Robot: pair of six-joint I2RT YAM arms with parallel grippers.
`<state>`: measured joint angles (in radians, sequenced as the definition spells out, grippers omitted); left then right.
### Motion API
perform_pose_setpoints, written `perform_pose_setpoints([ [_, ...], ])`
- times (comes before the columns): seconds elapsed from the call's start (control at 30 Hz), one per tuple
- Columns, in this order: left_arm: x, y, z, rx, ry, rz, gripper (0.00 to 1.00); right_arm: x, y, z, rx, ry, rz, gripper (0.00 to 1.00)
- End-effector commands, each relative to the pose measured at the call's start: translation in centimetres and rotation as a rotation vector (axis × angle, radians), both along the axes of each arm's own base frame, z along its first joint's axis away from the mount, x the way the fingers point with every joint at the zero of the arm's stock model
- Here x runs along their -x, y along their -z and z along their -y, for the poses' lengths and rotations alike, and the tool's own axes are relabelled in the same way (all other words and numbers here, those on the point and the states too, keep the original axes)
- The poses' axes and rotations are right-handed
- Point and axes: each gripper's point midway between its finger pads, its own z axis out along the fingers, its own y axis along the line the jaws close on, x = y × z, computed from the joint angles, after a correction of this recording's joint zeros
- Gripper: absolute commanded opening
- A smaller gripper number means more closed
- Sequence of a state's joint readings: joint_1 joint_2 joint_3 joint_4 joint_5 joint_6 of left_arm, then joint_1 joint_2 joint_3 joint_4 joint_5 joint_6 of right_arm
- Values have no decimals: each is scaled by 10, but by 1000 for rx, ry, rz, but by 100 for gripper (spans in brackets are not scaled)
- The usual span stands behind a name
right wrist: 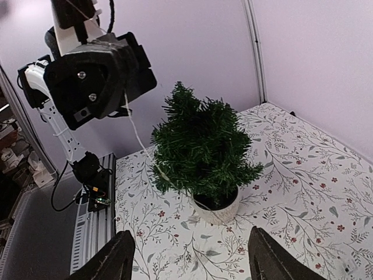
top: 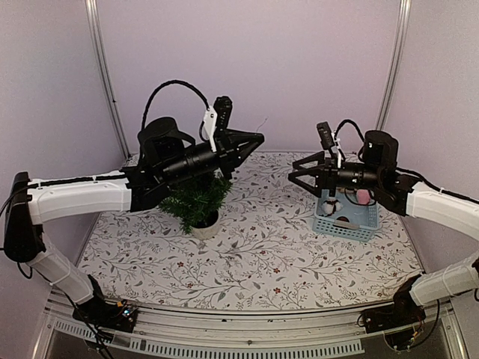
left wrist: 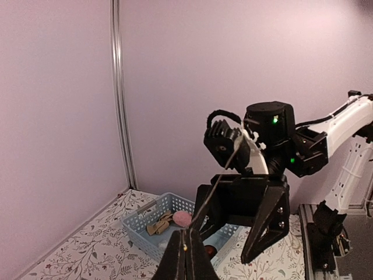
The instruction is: Decorate the small christmas tree
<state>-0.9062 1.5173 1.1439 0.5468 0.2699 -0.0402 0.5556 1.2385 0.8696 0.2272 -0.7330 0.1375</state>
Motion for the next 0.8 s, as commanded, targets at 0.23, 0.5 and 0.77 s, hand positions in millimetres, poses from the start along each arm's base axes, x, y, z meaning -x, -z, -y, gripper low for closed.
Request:
perform_pose_setpoints([
  [0.23, 3, -13, -3, 97, 90, -149, 0, 15, -40, -34, 15, -87, 237, 68],
  [0.5, 1, -16, -4, 127, 116, -200, 0, 20, -34, -59, 90, -123, 280, 56],
  [0.77, -11, -17, -21, 192, 114, -291, 0, 19, -28, -66, 136, -108, 281, 0],
])
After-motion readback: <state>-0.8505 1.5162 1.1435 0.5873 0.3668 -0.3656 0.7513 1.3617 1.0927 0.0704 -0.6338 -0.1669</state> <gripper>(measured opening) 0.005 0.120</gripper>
